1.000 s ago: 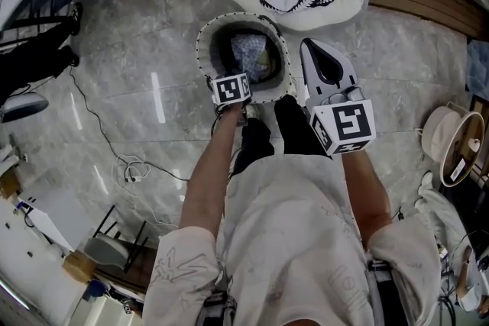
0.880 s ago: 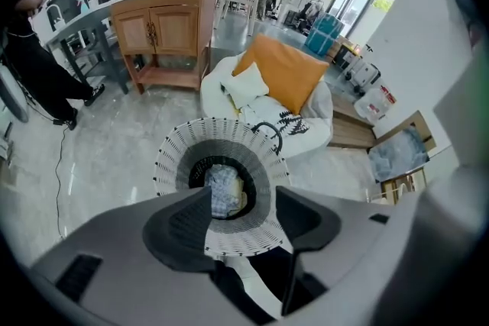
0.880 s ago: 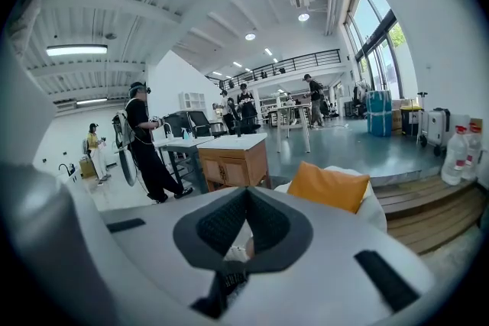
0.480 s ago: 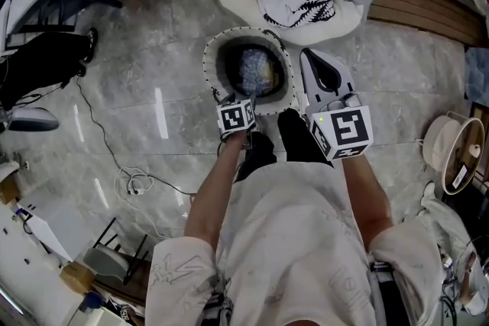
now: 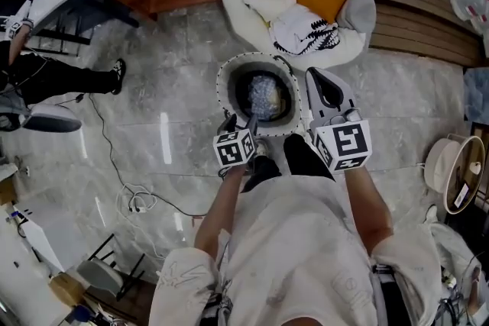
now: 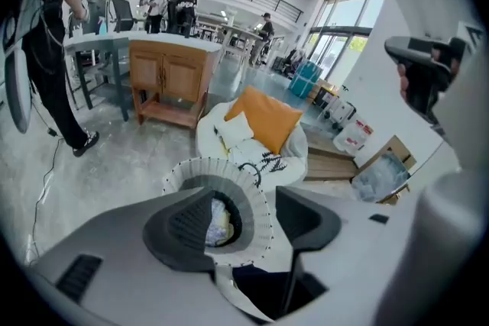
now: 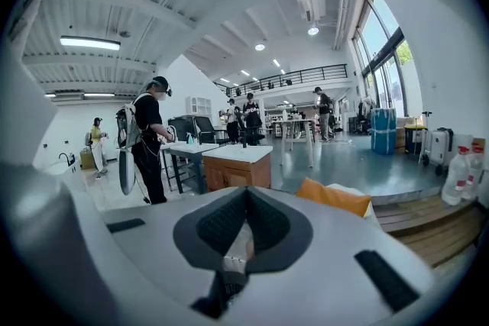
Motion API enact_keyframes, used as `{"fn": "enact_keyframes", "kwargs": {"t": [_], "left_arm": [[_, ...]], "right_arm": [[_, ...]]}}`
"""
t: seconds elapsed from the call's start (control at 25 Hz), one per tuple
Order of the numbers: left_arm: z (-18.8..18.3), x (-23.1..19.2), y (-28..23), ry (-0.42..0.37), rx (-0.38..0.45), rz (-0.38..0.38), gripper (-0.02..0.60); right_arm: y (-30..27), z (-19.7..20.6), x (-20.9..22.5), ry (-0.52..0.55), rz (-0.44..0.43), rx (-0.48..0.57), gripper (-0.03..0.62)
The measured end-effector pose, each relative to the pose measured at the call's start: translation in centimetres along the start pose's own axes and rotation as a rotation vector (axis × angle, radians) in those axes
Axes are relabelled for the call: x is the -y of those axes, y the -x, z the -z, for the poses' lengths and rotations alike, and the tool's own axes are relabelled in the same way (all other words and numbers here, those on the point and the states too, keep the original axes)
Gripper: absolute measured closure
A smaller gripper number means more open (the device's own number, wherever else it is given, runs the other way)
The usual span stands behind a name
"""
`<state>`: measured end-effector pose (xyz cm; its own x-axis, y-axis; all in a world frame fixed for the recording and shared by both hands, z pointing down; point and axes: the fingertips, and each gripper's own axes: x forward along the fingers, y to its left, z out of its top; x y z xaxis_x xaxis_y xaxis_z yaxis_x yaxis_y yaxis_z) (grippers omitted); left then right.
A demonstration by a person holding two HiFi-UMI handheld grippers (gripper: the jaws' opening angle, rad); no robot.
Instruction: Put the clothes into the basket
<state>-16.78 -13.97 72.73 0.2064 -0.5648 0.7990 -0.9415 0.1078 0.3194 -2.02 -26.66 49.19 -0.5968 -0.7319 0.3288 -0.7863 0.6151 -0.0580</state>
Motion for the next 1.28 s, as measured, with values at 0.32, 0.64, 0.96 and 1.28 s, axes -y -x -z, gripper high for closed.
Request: {"fn": "enact_keyframes", "kwargs": {"t": [0.32,0.64,0.96,1.28], "left_arm": [[-8.2,3.6,7.7,-0.179,0.255,0.047,0.322],[-14.7,6.4,14.5,-0.279,0.487,0.031,0.327],[-22.1,9.5,21.7,-0.369,0.744,0.012,0.335],[-27.4,12.1,27.7,-0.417,0.919,-0.013,0.347]], "right_arm": [[1.0,-1.8,-1.6,0.017,0.004,0.029,0.606],[2.3,-5.0,-1.5,0.029,0.034,0.096,0.606],[4.5,-11.2,0.1,0.022,0.079,0.246,0.606],[7.3,-16.7,2.2,0.036,0.143,0.369,0.606]]}}
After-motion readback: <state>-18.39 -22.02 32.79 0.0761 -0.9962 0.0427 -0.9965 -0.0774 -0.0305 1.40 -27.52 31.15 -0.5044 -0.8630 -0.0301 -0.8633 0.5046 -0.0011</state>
